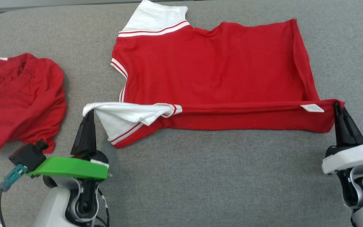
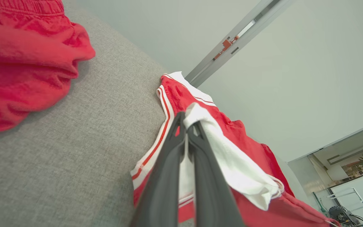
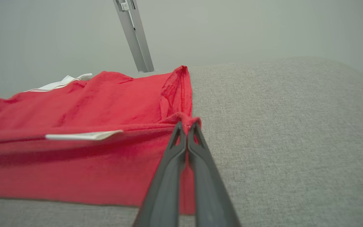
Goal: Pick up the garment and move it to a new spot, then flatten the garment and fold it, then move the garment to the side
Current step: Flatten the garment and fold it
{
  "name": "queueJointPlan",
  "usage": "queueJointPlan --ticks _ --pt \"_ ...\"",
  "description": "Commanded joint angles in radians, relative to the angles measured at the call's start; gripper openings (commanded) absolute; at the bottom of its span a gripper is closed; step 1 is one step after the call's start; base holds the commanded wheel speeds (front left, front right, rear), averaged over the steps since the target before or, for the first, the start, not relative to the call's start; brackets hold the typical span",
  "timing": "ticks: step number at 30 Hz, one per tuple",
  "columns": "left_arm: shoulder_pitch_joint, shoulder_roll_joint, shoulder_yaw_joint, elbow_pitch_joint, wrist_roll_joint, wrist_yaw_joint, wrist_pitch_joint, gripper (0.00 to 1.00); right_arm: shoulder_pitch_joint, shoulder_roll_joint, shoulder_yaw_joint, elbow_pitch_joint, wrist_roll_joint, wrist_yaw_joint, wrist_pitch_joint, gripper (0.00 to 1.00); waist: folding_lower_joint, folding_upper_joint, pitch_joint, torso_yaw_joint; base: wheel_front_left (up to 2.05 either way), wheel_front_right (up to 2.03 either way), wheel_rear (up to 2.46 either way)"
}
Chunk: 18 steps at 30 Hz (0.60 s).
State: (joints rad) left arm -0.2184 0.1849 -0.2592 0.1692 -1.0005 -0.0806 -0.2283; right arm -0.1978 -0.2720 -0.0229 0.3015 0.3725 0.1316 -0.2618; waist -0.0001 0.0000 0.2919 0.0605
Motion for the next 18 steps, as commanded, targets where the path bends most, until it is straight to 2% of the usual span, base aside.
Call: queueJointPlan --ticks 1,8,16,17,18 --pt "-0.046 -0.001 0.001 0.021 0.004 -0.008 -0.001 0.00 -0.032 -0.011 -0.003 0.019 -0.012 -0.002 -0.004 0.00 0.0001 0.0000 0.042 0.014 0.00 0.00 0.00" --pt "-0.194 0.007 -0.040 0.163 0.048 -0.033 0.002 0.00 -0.157 -0.033 0.056 0.112 -0.031 -0.002 -0.004 0.00 0.0001 0.0000 0.092 0.016 0.00 0.00 0.00" --pt "-0.269 0.023 -0.101 0.279 0.109 -0.045 -0.013 0.00 -0.236 -0.059 0.106 0.196 -0.040 -0.002 -0.003 0.00 0.0001 0.0000 0.107 0.015 0.00 0.00 0.00" --pt "-0.274 0.023 -0.108 0.289 0.110 -0.047 -0.017 0.00 -0.241 -0.059 0.106 0.199 -0.038 -0.002 -0.003 0.36 0.0001 0.0000 0.106 0.015 0.00 0.00 0.00" --pt "-0.277 0.022 -0.110 0.296 0.111 -0.048 -0.020 0.00 -0.246 -0.059 0.100 0.199 -0.036 -0.002 -0.003 0.85 0.0001 0.0000 0.104 0.015 0.00 0.00 0.00"
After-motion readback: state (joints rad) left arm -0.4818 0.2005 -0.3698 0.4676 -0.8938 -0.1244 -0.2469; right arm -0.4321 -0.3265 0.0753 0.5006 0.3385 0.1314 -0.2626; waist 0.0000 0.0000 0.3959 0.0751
